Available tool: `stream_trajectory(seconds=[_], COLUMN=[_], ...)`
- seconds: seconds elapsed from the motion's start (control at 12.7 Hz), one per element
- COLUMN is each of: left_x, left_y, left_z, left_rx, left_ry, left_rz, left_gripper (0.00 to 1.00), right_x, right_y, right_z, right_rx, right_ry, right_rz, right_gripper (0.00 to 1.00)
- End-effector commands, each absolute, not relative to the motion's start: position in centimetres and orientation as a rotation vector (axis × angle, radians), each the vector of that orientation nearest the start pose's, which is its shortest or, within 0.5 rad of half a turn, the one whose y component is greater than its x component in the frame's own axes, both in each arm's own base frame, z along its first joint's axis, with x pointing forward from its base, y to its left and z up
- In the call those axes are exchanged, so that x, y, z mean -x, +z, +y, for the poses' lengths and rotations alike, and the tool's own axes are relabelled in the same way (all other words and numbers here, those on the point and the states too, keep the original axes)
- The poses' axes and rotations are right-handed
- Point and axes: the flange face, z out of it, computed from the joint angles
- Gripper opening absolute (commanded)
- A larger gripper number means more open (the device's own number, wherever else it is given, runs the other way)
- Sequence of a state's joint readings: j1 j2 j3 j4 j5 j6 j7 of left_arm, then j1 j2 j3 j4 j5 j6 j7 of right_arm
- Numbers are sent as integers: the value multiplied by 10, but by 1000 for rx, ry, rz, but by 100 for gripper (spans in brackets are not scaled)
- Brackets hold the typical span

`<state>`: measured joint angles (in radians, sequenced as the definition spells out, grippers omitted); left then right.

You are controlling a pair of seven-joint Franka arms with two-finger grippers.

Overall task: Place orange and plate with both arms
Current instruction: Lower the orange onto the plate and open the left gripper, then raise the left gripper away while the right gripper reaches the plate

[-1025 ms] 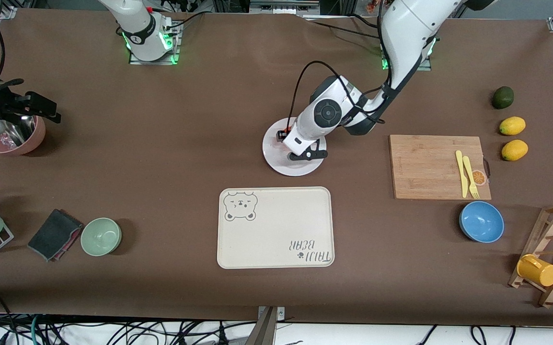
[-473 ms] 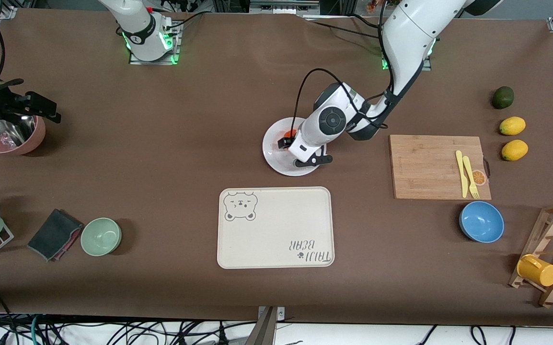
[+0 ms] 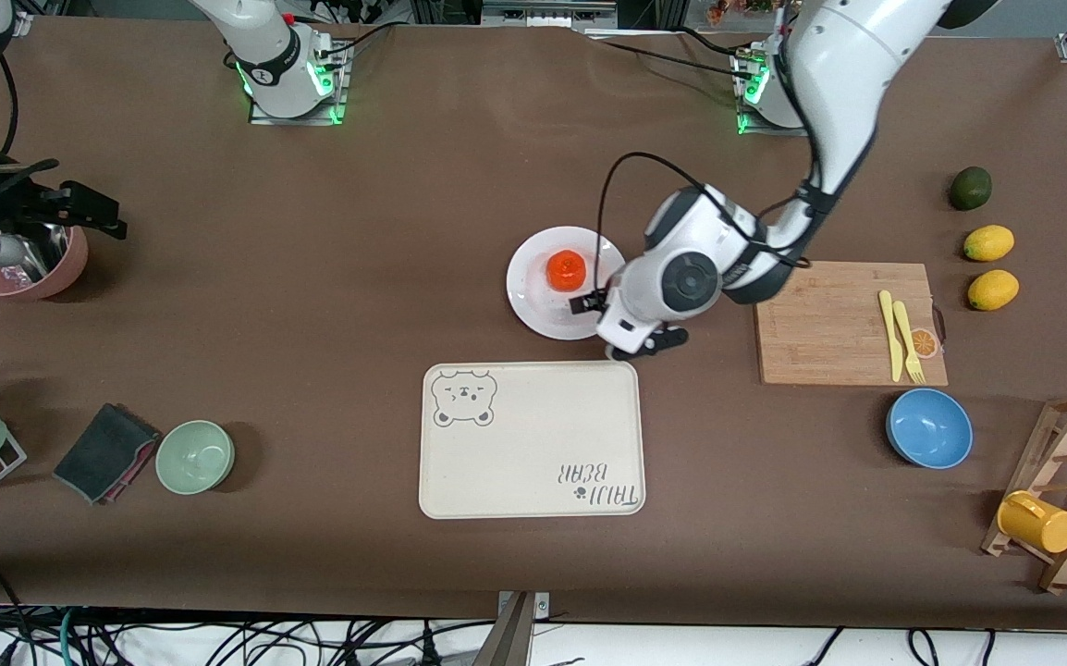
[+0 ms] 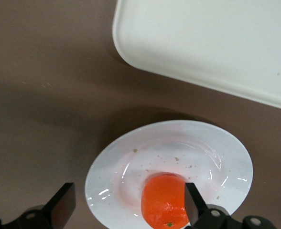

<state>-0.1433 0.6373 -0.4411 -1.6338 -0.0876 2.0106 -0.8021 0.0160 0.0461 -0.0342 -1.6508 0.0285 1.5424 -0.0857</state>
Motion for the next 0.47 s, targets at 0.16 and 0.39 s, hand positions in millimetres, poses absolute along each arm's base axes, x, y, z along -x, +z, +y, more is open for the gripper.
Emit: stream_trajectory(seconds=[0.16, 0.39], left_x=[-632, -659], left_y=[294, 294], left_z=[-214, -117], left_rx=[3086, 3084], left_ry=[541, 457], left_rz=[-410, -205], left_gripper=[100, 100], right_x=[-570, -562], right_y=[491, 415], right_z=[20, 54], right_rx=[2988, 2715], right_ry=[513, 680], right_rz=[-128, -65], right_gripper=[100, 100])
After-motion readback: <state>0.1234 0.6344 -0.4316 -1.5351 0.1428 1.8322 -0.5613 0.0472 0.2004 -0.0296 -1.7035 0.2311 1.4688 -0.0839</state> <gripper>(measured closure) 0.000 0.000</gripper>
